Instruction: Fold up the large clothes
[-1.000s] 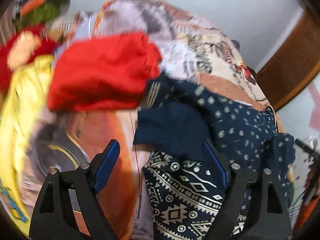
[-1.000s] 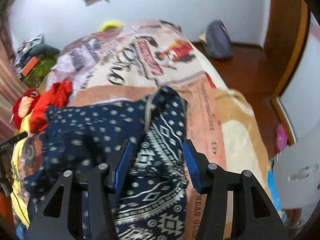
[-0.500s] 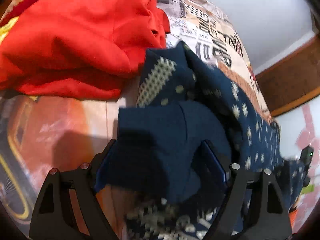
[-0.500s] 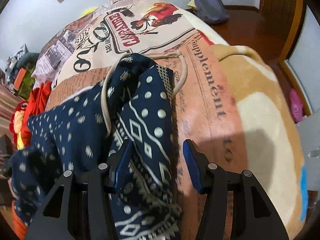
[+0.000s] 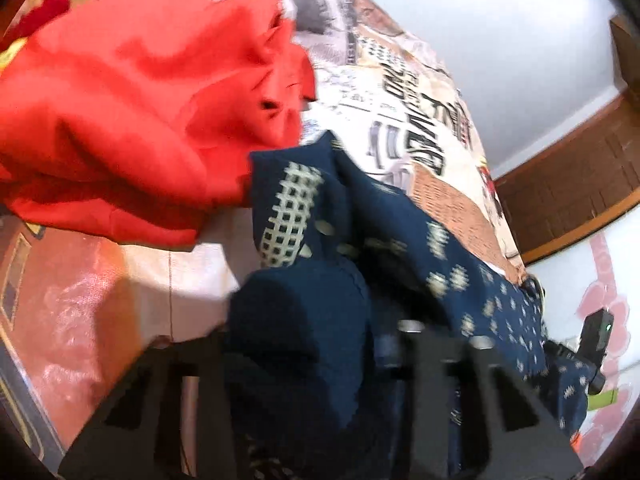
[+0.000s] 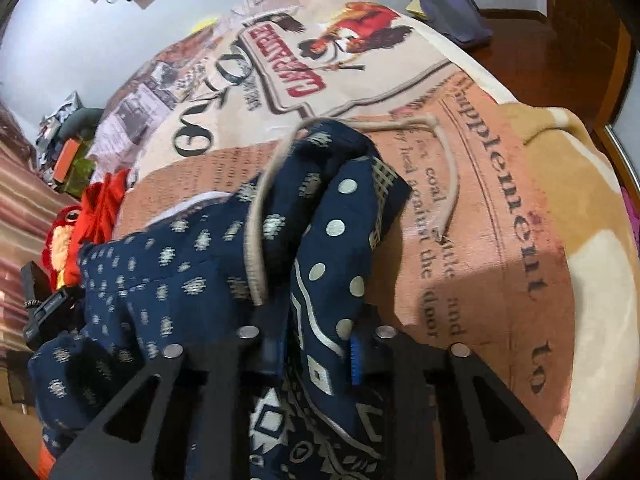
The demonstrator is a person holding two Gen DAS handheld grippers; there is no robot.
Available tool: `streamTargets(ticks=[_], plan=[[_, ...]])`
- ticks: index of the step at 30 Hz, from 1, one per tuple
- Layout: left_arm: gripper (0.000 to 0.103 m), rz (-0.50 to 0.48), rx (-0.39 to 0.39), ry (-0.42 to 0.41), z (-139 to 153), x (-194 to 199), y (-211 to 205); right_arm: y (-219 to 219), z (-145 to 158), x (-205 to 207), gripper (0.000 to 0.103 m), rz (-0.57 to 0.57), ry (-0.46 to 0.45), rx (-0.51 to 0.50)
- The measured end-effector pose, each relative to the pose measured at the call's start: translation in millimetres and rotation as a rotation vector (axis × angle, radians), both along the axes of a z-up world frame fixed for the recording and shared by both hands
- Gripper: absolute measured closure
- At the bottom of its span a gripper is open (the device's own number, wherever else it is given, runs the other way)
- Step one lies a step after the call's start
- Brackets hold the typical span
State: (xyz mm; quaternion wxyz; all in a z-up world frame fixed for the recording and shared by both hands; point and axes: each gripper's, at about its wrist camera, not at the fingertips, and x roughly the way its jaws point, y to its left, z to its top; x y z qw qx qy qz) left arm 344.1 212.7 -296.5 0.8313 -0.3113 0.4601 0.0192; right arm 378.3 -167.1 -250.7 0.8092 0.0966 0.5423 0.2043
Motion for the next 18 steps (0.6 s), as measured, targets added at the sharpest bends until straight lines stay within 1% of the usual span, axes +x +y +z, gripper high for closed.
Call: streamTargets(ticks=[1, 3, 5, 6, 7, 10, 12, 13, 14, 18], plan=[[0.078, -0.002, 0.042, 0.003, 7, -2, -4, 0, 6, -3, 0.088, -0.002, -0.017, -0.002], [0.083, -0.028, 0.153, 0.002, 25, -5, -18, 0, 23, -12, 0.089, 0.003, -0.066, 0.006], [0.084, -0.051, 0.225, -0.029, 47, -10, -29, 4, 43, -21, 0.089, 0.018, -0.119, 0.007], [0.085, -0.064, 0.265, -0.056, 62, -13, -36, 6, 54, -25, 0.090, 0.028, -0.145, 0.005], [0.085, -0.073, 0.285, -0.075, 73, -15, -39, 9, 64, -28, 0.090, 0.038, -0.171, 0.002], [0.086, -0.092, 0.343, -0.156, 118, -26, -52, 18, 94, -38, 0.091, 0.067, -0.246, 0.010], [0.086, -0.099, 0.399, -0.218, 150, -34, -62, 24, 114, -45, 0.091, 0.078, -0.301, 0.014], [0.086, -0.099, 0.410, -0.239, 160, -37, -64, 27, 125, -48, 0.091, 0.081, -0.329, 0.020], [0.086, -0.096, 0.426, -0.278, 178, -42, -67, 31, 132, -49, 0.091, 0.080, -0.349, 0.032], [0.086, -0.075, 0.426, -0.359, 220, -47, -63, 33, 163, -50, 0.091, 0.069, -0.419, 0.082]])
